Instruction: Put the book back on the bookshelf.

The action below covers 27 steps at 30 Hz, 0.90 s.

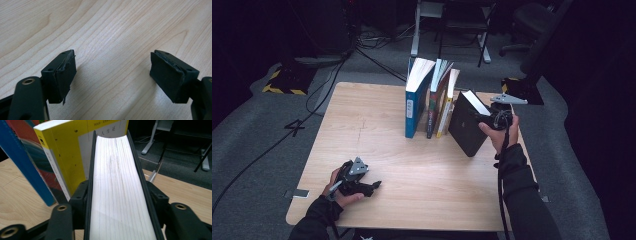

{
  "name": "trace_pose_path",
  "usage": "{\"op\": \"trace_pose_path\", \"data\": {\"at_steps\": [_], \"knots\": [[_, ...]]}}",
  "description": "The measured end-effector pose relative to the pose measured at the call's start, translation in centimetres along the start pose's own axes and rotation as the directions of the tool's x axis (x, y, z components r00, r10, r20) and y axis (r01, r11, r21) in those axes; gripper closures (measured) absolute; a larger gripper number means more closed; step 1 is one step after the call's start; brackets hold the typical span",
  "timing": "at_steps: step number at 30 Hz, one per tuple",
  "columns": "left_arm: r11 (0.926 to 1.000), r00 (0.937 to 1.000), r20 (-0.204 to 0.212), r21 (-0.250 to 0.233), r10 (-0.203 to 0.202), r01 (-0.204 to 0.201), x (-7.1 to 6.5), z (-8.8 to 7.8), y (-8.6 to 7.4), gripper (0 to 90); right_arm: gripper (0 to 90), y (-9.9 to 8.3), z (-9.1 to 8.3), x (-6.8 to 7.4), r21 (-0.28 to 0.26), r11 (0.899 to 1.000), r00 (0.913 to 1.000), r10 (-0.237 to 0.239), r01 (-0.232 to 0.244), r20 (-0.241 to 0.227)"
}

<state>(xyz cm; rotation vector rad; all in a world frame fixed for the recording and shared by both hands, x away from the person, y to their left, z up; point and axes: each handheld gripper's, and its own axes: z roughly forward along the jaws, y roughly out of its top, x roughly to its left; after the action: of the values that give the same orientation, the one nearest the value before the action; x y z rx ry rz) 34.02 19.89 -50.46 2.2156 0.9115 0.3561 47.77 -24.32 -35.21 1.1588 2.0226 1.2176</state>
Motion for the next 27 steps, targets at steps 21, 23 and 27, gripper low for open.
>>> {"op": "trace_pose_path", "data": {"at_steps": [21,23,27], "knots": [[1.0000,1.0000,0.002,0.001,0.006,-0.006,0.0,0.0,0.0,21.1,53.3,3.3,1.1,0.9,-0.008,1.000,0.9933,0.030,-0.029,0.112],[1.0000,1.0000,0.004,0.001,0.007,-0.007,-0.1,0.0,0.0,21.1,53.3,3.7,1.5,0.9,-0.009,0.999,0.9913,0.035,-0.034,0.127],[1.0000,0.9999,0.007,0.001,0.009,-0.009,-0.1,0.0,0.0,21.1,53.3,4.1,2.3,0.8,-0.022,0.998,0.9849,0.063,-0.060,0.161]]}}
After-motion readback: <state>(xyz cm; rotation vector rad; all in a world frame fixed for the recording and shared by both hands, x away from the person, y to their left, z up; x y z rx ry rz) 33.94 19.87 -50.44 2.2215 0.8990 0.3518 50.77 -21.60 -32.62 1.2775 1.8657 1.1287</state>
